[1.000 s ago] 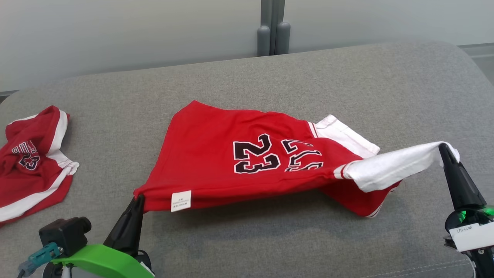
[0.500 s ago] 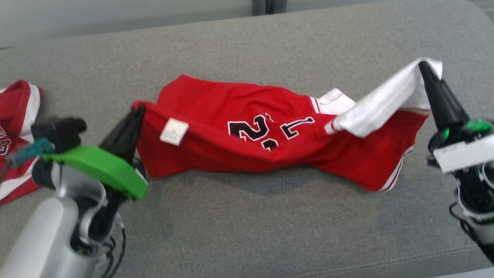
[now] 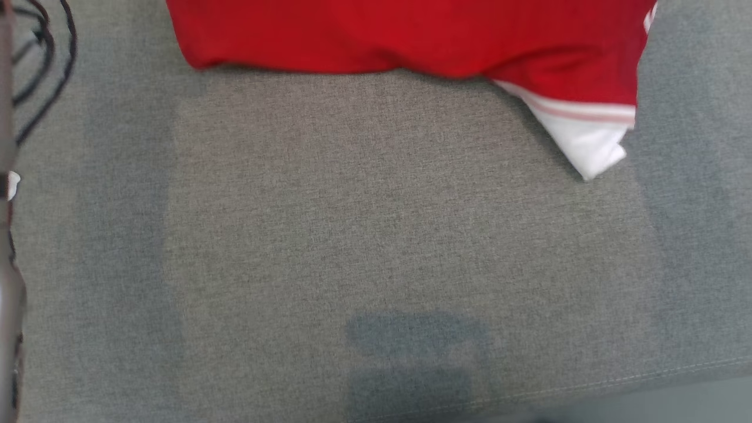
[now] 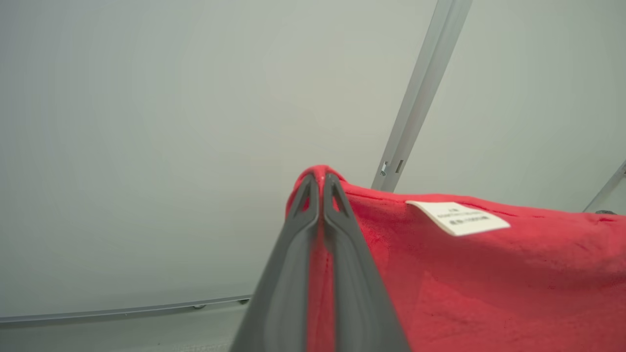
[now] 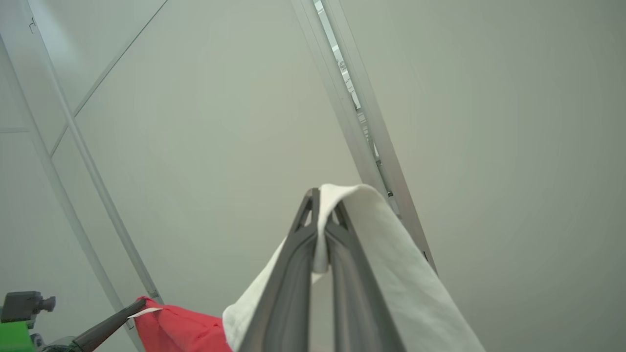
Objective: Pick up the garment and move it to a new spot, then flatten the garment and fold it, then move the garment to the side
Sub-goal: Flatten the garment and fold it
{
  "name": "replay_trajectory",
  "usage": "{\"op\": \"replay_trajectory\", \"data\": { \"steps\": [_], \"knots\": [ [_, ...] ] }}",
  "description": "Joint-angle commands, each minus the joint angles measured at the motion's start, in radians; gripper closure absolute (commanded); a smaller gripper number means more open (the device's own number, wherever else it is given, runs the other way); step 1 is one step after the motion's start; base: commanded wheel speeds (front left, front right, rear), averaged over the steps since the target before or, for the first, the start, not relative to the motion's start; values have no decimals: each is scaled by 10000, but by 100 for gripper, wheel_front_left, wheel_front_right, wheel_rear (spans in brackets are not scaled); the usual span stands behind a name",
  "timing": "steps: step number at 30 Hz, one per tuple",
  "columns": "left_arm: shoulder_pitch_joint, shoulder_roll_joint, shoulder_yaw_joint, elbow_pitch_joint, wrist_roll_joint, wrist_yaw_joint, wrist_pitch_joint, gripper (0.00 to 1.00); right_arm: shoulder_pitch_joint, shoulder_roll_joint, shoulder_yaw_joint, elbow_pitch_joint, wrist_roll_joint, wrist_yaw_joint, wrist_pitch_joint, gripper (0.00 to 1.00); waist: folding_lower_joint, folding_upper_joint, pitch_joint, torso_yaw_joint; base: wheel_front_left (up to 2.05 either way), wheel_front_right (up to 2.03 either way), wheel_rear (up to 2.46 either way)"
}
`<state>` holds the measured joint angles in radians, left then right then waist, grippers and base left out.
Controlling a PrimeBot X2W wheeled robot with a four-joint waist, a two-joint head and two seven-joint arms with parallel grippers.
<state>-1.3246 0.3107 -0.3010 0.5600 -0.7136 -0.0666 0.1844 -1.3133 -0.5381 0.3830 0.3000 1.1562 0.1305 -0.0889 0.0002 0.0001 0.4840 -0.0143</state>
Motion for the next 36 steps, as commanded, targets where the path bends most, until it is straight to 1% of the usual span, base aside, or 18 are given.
{"op": "replay_trajectory", "data": {
  "steps": [1,4,6,9,11,13,14,17,20,24,29,31,36],
  "knots": [
    [-658,-33,52,323,135,-70,-273,100,-657,24,84,244,-168,4,-211,100,-2,-1,475,118,0,0,0],
    [-2029,-170,144,1242,318,-220,-1120,100,-2189,37,267,735,-437,4,-1057,100,-2,-1,370,173,0,0,0],
    [-2557,-293,93,1800,338,-357,-1539,100,-2757,61,539,933,-442,4,-1386,100,-2,-1,189,205,0,0,0],
    [-2688,-464,-57,2566,-42,-559,-1503,100,-2925,-30,1159,1139,-47,4,-1448,100,-2,-1,-113,278,0,0,0],
    [-2305,-525,-256,2863,-340,-633,-1304,100,-2566,-205,1684,1184,189,4,-1348,100,-2,-1,-295,305,0,0,0],
    [-1735,-652,-694,2671,-775,-649,-1109,100,-1983,-452,2155,1124,486,3,-1375,100,-2,-1,-486,371,0,0,0],
    [-1348,-611,-960,2524,-1013,-651,-986,100,-1620,-648,2428,1028,535,4,-1387,100,-2,-1,-585,399,0,0,0],
    [-24,-201,-1844,1910,-1641,-647,-635,100,-341,-1160,2944,549,958,4,-1553,100,-2,-1,-943,443,0,0,0],
    [1502,232,-2496,1417,-2214,-647,-568,100,1232,-1493,3232,24,1394,4,-1682,100,-2,-1,-1418,365,0,0,0],
    [3576,813,-2969,789,-2885,-649,-805,100,3321,-1660,3290,-630,1836,4,-1769,100,-2,-1,-2154,173,0,0,0],
    [5865,1264,-3088,-124,-3367,-644,-1381,100,5672,-1534,2889,-1231,1829,4,-1765,100,-2,-1,-2880,-21,0,0,0],
    [6693,1435,-3112,-584,-3382,-515,-1648,100,6513,-1500,2699,-1392,1758,4,-1766,100,-2,-1,-3170,-51,0,0,0],
    [8555,1807,-3307,-1836,-3084,193,-2243,100,8334,-1708,2514,-1610,1230,4,-1767,100,-2,-1,-3830,18,0,0,0]
  ]
}}
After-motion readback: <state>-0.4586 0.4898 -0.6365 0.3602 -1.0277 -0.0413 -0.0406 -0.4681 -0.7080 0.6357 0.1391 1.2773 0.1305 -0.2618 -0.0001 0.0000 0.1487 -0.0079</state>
